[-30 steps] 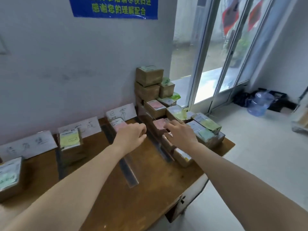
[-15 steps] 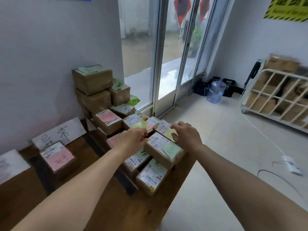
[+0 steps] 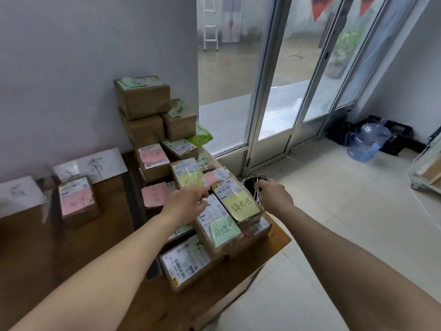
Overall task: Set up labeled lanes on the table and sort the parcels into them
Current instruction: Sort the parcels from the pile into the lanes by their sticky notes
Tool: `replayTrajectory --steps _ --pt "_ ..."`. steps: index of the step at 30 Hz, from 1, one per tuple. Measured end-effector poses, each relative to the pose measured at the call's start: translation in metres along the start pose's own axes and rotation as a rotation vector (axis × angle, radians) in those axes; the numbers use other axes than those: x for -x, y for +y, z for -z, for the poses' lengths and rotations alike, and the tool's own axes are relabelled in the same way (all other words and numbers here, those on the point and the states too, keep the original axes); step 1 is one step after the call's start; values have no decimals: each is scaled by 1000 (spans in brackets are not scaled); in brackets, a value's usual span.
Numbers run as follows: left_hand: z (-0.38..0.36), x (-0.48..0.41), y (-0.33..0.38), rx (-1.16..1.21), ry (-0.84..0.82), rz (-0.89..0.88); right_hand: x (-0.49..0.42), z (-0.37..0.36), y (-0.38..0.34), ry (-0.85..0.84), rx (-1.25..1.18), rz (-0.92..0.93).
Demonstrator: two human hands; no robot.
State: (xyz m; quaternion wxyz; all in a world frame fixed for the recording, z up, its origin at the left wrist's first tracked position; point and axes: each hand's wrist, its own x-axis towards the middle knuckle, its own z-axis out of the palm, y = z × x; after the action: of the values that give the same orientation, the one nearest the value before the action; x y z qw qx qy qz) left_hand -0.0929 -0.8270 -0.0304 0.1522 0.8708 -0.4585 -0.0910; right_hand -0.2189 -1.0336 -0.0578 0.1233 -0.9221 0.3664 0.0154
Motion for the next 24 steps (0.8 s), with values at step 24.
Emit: replayTrajectory --steps 24 --pt "-54 20 41 87 -99 432 -17 -30 -23 -171 -92 327"
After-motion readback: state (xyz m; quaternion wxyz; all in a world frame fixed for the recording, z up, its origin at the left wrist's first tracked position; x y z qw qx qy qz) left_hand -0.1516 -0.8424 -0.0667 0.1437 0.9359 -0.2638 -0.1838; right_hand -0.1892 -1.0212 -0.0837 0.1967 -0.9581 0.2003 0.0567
